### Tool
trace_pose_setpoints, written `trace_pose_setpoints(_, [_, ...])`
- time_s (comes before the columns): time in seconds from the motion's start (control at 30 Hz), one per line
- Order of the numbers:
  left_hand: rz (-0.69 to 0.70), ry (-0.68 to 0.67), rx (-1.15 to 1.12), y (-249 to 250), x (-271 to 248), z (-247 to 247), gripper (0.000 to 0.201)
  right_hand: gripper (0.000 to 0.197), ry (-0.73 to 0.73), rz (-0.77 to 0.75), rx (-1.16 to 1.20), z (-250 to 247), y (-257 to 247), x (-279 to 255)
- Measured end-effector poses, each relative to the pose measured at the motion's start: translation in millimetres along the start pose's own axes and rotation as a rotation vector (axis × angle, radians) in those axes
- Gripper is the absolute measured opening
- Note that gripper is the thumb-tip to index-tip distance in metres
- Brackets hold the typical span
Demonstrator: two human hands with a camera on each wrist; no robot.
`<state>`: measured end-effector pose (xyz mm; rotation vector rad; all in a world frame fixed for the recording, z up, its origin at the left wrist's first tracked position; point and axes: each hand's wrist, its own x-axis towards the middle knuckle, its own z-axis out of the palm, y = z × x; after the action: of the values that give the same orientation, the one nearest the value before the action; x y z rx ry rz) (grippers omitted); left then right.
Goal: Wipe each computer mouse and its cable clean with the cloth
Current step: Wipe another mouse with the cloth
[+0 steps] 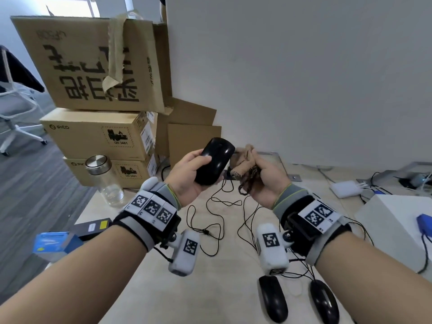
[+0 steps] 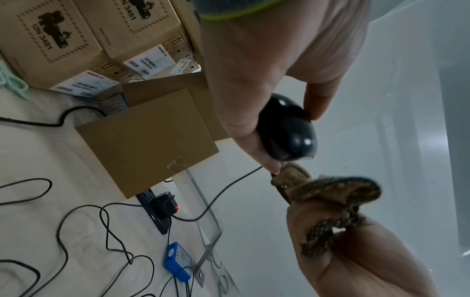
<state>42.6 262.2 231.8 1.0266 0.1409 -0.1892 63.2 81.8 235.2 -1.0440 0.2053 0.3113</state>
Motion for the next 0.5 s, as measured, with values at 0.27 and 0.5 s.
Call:
trace_pose_setpoints(0.27, [0.006,-0.105,0.137,5,-1,-5,0.025,0.040,-0.176,0.009,-0.062,16,15,-9])
trace_pose_setpoints(0.5, [0.076,-0.108,0.426,8,0,-4,0.022,0.043,0.120,-0.059,-0.132,28,24,4])
